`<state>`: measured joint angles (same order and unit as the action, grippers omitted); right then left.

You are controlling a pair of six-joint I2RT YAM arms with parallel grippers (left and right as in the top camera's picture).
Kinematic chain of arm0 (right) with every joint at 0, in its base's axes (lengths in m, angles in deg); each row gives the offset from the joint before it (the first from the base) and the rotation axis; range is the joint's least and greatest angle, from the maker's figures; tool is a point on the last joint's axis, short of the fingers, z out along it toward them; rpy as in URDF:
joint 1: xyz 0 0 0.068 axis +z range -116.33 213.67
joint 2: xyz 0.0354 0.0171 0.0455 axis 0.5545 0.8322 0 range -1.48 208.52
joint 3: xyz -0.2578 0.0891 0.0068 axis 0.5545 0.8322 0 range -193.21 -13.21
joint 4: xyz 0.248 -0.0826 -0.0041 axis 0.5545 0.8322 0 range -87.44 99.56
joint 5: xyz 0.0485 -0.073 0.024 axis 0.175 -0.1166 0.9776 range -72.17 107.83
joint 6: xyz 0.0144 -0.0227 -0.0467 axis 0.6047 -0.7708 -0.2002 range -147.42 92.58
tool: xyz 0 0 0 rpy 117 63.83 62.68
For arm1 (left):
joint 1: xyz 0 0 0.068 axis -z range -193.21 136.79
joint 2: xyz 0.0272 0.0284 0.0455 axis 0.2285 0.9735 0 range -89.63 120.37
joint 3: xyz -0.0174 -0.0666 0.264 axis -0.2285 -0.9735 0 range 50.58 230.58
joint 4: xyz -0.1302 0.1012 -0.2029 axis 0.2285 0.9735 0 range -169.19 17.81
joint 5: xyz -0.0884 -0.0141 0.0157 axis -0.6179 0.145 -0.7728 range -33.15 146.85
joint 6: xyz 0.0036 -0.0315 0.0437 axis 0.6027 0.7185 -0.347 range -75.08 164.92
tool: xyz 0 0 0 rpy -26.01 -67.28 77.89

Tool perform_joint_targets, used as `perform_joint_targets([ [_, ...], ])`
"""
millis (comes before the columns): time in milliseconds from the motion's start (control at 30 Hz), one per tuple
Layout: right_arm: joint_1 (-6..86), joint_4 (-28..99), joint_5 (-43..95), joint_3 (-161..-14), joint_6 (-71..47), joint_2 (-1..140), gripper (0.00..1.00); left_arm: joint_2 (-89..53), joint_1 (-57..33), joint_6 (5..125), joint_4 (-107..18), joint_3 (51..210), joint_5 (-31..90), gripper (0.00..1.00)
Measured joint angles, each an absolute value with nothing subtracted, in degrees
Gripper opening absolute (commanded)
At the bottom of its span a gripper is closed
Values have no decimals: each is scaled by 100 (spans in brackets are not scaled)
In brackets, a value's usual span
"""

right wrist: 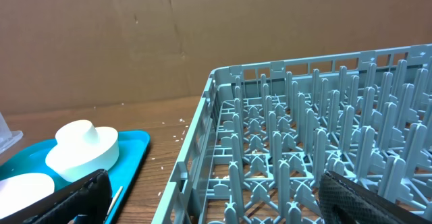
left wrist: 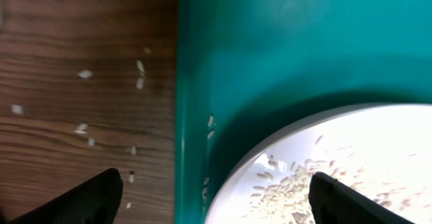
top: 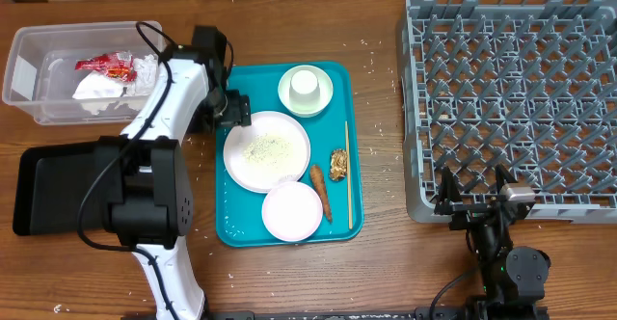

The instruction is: Sort waste into correct bins and load items into the dishwasher

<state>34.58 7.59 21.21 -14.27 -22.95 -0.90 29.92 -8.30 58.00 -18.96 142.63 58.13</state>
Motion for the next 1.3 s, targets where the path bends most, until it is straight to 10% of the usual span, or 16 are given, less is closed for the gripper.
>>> perform_joint_targets([
  [467,3456,762,2121,-1427,-2295,-90,100,2992,-837,5214,-2652,13662,5247,84],
  [833,3456,764,2116,-1427,-2297,-90,100,2992,-837,5179,-2845,13491,5212,63],
  [1300,3458,762,2119,-1427,-2297,-90,100,2996,-832,5380,-2019,13948,5846,67],
])
